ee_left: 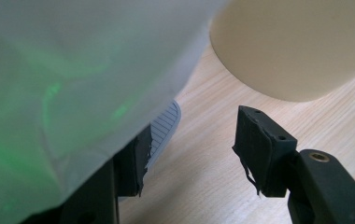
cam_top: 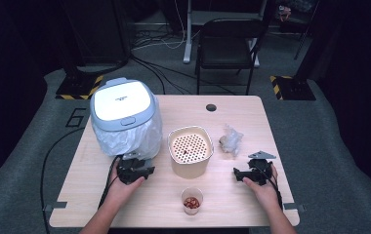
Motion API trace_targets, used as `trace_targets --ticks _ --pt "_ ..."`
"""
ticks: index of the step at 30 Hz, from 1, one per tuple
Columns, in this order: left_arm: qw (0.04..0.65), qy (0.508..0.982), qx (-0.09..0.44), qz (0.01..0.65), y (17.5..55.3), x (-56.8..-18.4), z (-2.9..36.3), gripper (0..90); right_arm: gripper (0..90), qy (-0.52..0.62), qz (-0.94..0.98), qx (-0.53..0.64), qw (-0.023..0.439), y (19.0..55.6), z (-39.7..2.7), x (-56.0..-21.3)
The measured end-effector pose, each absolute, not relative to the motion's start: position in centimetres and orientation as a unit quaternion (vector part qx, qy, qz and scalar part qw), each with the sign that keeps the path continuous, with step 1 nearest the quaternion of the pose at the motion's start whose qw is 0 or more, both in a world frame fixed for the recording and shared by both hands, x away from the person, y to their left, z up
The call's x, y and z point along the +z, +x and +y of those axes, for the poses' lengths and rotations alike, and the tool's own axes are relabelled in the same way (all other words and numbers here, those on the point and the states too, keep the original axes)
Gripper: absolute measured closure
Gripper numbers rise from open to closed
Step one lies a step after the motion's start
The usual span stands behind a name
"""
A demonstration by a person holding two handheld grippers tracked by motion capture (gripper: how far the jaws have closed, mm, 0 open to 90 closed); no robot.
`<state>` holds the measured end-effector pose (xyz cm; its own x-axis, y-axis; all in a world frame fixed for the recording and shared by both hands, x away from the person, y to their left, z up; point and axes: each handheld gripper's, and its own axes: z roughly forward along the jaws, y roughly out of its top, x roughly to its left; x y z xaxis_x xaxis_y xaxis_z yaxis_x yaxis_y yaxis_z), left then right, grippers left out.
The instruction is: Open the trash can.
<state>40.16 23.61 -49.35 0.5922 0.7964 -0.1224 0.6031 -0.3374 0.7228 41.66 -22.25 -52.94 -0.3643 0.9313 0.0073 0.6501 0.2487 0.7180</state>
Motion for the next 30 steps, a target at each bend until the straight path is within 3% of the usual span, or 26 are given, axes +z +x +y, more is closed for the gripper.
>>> trace_targets --ticks 8,12,13,15,24,30 --pt "0.393 0.793 0.129 0.447 40.0 -49.8 23.6 51.6 0.0 0.519 0.761 0.324 0.215 41.6 -22.3 -52.9" --pt "0.384 0.813 0.142 0.414 40.0 -50.1 23.9 53.7 0.0 0.519 0.761 0.324 0.215 41.6 -22.3 -52.9" --pt "0.410 0.780 0.132 0.454 39.4 -50.5 23.1 53.7 0.0 0.519 0.761 0.324 0.215 41.6 -22.3 -52.9" --pt "0.416 0.776 0.138 0.454 39.3 -50.7 23.1 53.7 0.0 0.519 0.761 0.324 0.215 41.6 -22.3 -52.9" --pt "0.385 0.809 0.158 0.416 39.4 -51.5 23.1 53.4 0.0 0.519 0.761 0.324 0.215 41.6 -22.2 -52.9" --pt "0.399 0.801 0.156 0.418 39.3 -51.7 23.2 53.5 0.0 0.519 0.761 0.324 0.215 41.6 -22.2 -52.9"
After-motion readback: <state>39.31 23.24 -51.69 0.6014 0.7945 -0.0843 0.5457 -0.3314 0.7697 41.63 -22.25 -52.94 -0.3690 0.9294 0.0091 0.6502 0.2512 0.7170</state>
